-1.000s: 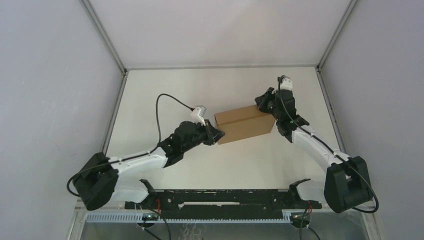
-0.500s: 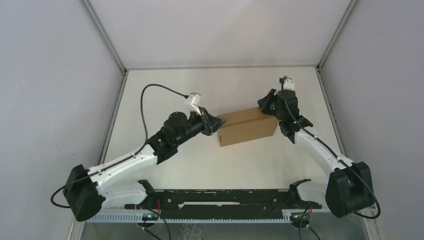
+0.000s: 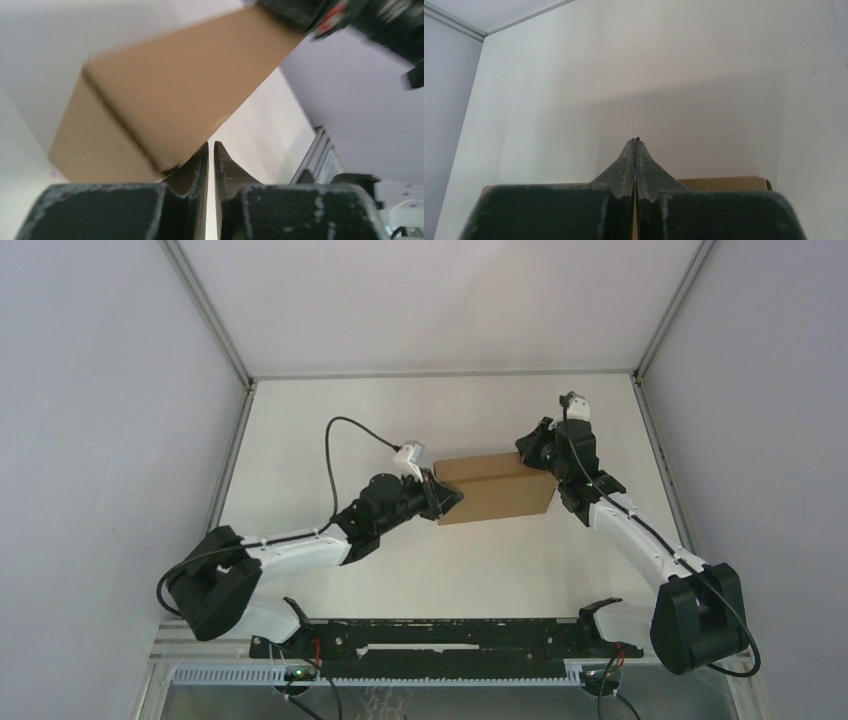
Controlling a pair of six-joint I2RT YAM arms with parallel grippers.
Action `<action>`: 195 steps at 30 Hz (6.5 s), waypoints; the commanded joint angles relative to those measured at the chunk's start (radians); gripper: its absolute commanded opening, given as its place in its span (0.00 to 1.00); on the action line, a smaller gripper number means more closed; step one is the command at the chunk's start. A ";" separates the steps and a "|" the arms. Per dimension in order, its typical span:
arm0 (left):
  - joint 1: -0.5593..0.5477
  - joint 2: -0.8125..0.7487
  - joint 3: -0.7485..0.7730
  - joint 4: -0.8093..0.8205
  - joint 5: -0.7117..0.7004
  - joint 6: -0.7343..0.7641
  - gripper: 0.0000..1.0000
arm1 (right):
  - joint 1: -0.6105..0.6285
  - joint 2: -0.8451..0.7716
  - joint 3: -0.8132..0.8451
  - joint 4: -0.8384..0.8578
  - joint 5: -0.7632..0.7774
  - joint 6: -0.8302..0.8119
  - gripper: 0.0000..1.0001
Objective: Fold the paper box
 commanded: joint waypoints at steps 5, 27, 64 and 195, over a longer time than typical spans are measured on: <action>0.010 0.161 -0.131 0.221 0.003 -0.078 0.11 | -0.009 -0.008 -0.006 -0.030 -0.028 -0.028 0.03; 0.055 -0.097 0.150 -0.061 0.041 0.024 0.17 | 0.009 0.008 0.000 -0.032 -0.028 -0.011 0.03; 0.049 0.188 -0.029 0.140 0.065 -0.052 0.15 | -0.147 -0.173 0.187 -0.420 -0.085 -0.140 0.07; 0.324 0.155 0.104 -0.288 0.233 0.096 0.26 | -0.105 0.092 0.312 -0.534 -0.212 -0.159 0.04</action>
